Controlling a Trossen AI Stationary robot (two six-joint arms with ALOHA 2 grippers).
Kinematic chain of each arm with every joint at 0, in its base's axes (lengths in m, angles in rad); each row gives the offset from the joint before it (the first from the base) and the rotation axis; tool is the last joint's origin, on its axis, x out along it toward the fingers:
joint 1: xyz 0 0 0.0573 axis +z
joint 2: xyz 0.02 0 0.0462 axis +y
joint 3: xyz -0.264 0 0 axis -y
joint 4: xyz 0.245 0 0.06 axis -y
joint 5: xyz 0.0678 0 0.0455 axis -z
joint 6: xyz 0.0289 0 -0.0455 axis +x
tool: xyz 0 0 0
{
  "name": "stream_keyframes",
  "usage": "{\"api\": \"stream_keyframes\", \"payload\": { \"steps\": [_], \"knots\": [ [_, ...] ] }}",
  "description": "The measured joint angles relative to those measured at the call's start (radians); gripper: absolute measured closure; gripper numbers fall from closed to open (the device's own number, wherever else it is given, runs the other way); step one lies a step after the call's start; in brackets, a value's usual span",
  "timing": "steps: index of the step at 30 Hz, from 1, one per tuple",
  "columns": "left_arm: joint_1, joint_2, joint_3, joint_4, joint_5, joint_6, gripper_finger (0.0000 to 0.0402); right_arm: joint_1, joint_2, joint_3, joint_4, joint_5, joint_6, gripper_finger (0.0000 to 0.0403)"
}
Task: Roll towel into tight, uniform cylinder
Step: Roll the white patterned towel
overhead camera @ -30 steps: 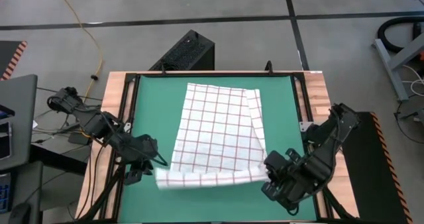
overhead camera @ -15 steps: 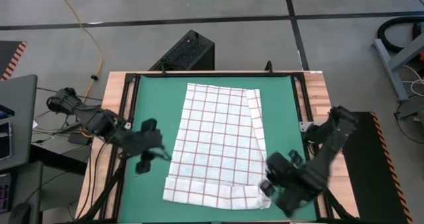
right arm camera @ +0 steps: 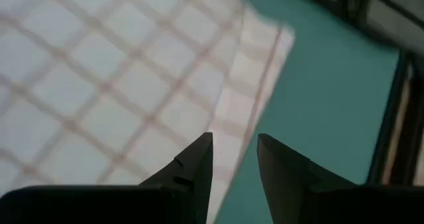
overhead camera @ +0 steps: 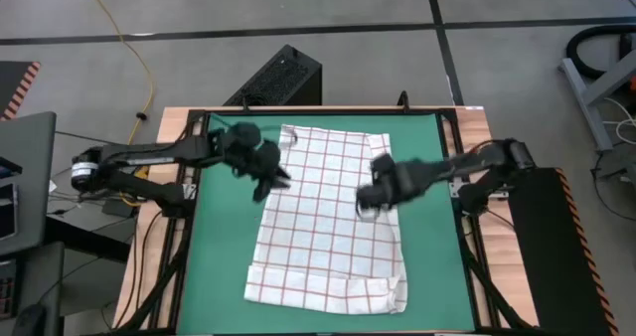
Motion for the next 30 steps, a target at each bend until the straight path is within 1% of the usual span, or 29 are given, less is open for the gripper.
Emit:
{"api": "stream_keyframes", "payload": {
  "steps": [3, 5, 8, 10, 12, 15, 18, 21, 23, 26, 28, 30],
  "knots": [
    [0.126, 0.064, -0.054, 0.141, 0.027, -0.026, 0.0278, -0.139, -0.053, -0.003, 0.085, 0.017, -0.178, 0.0264],
    [0.181, 0.119, -0.064, 0.190, 0.048, -0.033, 0.0278, -0.226, -0.069, -0.003, 0.113, 0.016, -0.274, 0.0263],
    [0.224, 0.212, -0.064, 0.244, 0.097, -0.026, 0.0278, -0.329, -0.053, -0.003, 0.166, 0.016, -0.383, 0.0262],
    [0.238, 0.267, -0.064, 0.284, 0.122, -0.026, 0.0278, -0.373, -0.014, -0.003, 0.212, 0.019, -0.463, 0.0262],
    [0.246, 0.316, -0.055, 0.283, 0.135, -0.025, 0.0278, -0.405, 0.039, -0.003, 0.243, 0.019, -0.524, 0.0262],
    [0.246, 0.369, -0.044, 0.291, 0.154, -0.024, 0.0278, -0.456, 0.124, -0.005, 0.264, -0.010, -0.549, 0.0262],
    [0.246, 0.392, -0.034, 0.302, 0.149, 0.007, 0.0278, -0.520, 0.190, -0.004, 0.329, -0.097, -0.614, 0.0262],
    [0.253, 0.397, -0.032, 0.301, 0.107, 0.039, 0.0278, -0.577, 0.244, -0.004, 0.391, -0.139, -0.655, 0.0262],
    [0.263, 0.397, -0.032, 0.301, 0.077, 0.057, 0.0278, -0.609, 0.263, -0.004, 0.430, -0.189, -0.659, 0.0262],
    [0.289, 0.397, -0.032, 0.293, 0.073, 0.058, 0.0278, -0.646, 0.282, -0.004, 0.481, -0.263, -0.662, 0.0261],
    [0.302, 0.397, -0.032, 0.292, 0.070, 0.060, 0.0278, -0.660, 0.285, -0.004, 0.493, -0.266, -0.679, 0.0261],
    [0.310, 0.397, -0.032, 0.289, 0.071, 0.060, 0.0278, -0.659, 0.287, -0.003, 0.514, -0.241, -0.684, 0.0261]
  ]
}}
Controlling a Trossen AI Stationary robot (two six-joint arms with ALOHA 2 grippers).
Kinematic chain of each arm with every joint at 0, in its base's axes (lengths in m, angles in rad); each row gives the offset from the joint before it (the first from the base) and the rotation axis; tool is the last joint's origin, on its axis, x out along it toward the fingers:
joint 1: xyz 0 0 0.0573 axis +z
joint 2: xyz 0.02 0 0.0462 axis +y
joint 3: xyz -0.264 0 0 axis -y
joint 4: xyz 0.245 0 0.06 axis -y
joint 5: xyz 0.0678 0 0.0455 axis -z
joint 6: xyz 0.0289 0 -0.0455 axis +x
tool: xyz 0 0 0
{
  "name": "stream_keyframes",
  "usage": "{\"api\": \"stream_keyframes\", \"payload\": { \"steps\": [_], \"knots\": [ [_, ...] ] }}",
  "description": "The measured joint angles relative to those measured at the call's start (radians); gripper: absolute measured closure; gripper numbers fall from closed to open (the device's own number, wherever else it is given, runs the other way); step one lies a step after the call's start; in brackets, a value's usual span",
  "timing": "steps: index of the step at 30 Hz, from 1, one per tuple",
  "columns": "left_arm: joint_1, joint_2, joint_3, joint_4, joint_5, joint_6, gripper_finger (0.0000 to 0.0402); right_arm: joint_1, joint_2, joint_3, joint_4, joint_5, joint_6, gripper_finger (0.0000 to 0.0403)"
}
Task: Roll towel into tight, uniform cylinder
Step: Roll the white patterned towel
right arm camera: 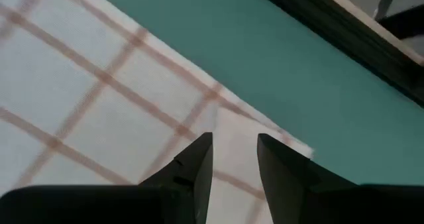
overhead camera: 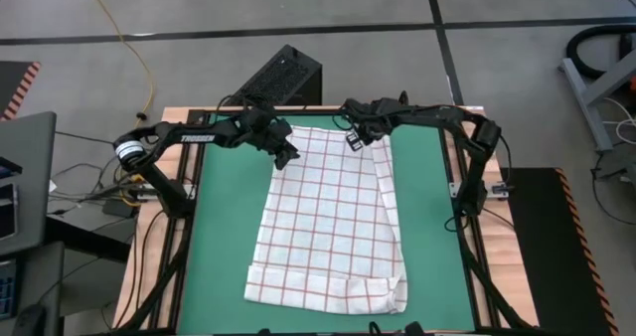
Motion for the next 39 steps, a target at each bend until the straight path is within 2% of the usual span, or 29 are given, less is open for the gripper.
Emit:
{"api": "stream_keyframes", "payload": {
  "steps": [8, 23, 27, 36, 39],
  "knots": [
    [0.002, 0.000, 0.000, 0.001, 0.003, 0.005, 0.0278, 0.007, 0.061, -0.025, 0.012, -0.004, 0.000, 0.0261],
    [0.002, 0.000, 0.000, 0.001, 0.002, 0.013, 0.0278, 0.001, 0.060, -0.130, 0.133, -0.056, 0.027, 0.0264],
    [0.002, 0.000, 0.000, 0.001, 0.002, 0.013, 0.0278, -0.004, 0.060, -0.130, 0.136, -0.059, 0.027, 0.0288],
    [0.002, 0.000, 0.000, 0.001, -0.008, 0.024, 0.0278, 0.001, 0.059, -0.130, 0.124, -0.061, 0.027, 0.0385],
    [0.002, 0.000, 0.000, 0.001, -0.015, 0.025, 0.0278, 0.002, 0.052, -0.131, 0.118, -0.062, 0.027, 0.0394]
  ]
}}
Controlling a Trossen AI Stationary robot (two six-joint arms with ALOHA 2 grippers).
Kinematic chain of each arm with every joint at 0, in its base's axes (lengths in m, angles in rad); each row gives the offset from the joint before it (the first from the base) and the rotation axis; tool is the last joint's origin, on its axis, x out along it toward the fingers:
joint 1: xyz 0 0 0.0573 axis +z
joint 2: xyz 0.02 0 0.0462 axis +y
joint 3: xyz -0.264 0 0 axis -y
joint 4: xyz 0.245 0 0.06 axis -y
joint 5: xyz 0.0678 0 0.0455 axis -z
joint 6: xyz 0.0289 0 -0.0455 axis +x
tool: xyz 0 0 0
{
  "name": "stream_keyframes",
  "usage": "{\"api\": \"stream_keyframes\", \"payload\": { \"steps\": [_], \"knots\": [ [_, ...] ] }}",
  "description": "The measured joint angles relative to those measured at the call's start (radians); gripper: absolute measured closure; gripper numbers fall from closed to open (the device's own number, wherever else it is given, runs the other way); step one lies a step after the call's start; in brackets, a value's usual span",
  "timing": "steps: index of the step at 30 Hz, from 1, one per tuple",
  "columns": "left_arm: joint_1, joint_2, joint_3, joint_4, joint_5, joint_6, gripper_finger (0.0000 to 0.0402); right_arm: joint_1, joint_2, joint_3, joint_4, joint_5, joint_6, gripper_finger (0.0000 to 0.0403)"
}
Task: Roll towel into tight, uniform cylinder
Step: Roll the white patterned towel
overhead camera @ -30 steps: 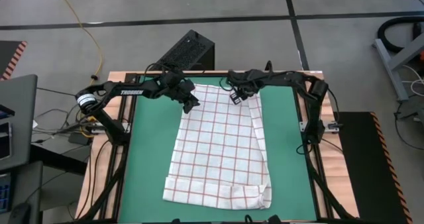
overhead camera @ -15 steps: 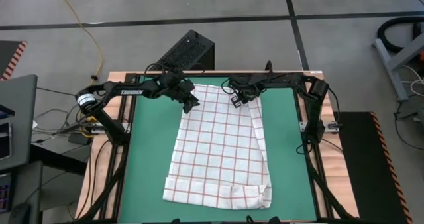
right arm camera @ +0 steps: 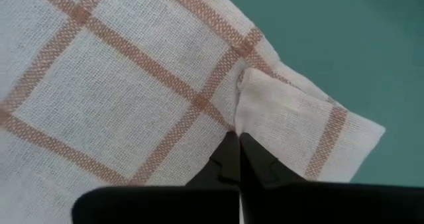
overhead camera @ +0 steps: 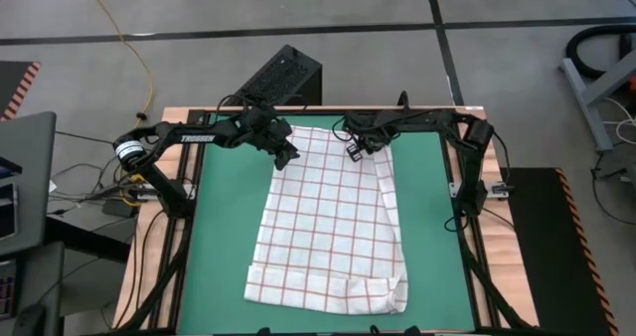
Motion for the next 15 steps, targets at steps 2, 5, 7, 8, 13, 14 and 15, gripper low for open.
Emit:
{"api": "stream_keyframes", "payload": {
  "steps": [2, 5, 7, 8, 13, 14, 15],
  "knots": [
    [0.000, 0.000, 0.000, 0.000, -0.010, 0.000, 0.0278, 0.000, -0.009, 0.006, -0.009, -0.003, 0.000, 0.0389],
    [0.000, 0.000, 0.000, 0.000, -0.013, 0.010, 0.0278, 0.000, -0.030, 0.022, -0.011, -0.003, -0.004, 0.0383],
    [0.000, 0.000, 0.000, 0.000, -0.017, 0.024, 0.0278, -0.001, -0.043, 0.028, -0.012, -0.003, -0.005, 0.0385],
    [0.000, 0.000, 0.000, 0.000, -0.017, 0.033, 0.0278, -0.001, -0.047, 0.028, -0.012, -0.003, -0.006, 0.0387],
    [0.000, 0.000, -0.013, 0.024, -0.079, 0.086, 0.0279, -0.003, -0.054, 0.028, -0.013, -0.003, -0.008, 0.0394],
    [0.000, 0.000, -0.024, 0.035, -0.094, 0.090, 0.0280, -0.003, -0.054, 0.028, -0.012, -0.003, -0.008, 0.0393],
    [0.000, 0.002, -0.036, 0.043, -0.107, 0.091, 0.0283, -0.003, -0.054, 0.028, -0.011, -0.004, -0.008, 0.0393]
  ]
}}
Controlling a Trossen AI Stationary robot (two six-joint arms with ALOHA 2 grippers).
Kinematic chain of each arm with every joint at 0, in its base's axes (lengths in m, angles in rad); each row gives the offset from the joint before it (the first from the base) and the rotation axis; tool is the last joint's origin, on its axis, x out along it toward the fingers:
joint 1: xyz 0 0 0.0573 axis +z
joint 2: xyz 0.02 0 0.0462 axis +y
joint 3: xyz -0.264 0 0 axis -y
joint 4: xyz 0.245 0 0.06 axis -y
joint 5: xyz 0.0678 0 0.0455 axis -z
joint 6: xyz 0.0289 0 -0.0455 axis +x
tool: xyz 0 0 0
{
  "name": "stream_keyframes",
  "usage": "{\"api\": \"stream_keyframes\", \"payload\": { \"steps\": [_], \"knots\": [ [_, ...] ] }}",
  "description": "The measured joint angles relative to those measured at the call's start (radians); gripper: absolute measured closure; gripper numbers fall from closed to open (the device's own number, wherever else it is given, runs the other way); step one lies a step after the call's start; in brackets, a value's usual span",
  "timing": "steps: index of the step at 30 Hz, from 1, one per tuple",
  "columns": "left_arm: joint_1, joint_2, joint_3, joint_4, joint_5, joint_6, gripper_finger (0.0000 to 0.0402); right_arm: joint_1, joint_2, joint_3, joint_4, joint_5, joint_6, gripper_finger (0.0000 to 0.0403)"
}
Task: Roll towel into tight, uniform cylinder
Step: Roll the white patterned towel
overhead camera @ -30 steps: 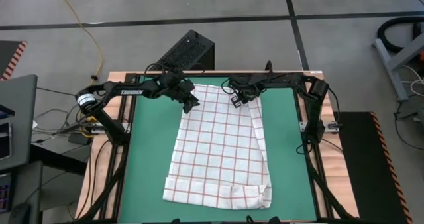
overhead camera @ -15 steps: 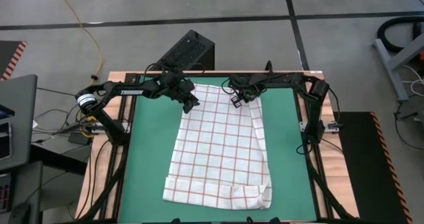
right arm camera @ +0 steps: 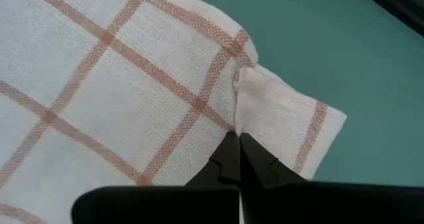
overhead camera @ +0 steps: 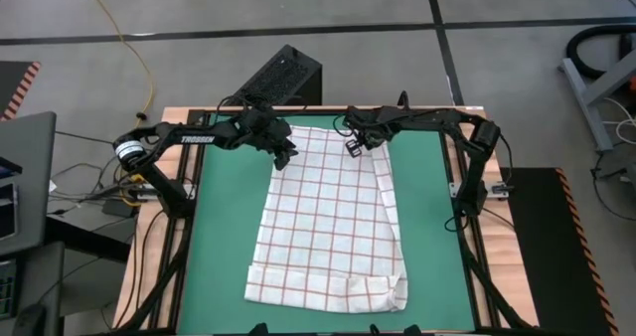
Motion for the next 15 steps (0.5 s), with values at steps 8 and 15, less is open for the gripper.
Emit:
{"api": "stream_keyframes", "payload": {
  "steps": [8, 15],
  "knots": [
    [0.000, 0.123, -0.032, 0.095, -0.056, 0.001, 0.0382, 0.004, 0.000, 0.000, 0.006, -0.033, 0.000, 0.0393],
    [0.003, 0.176, -0.030, 0.077, -0.186, -0.035, 0.0401, 0.011, 0.000, 0.001, -0.017, -0.045, -0.004, 0.0392]
  ]
}}
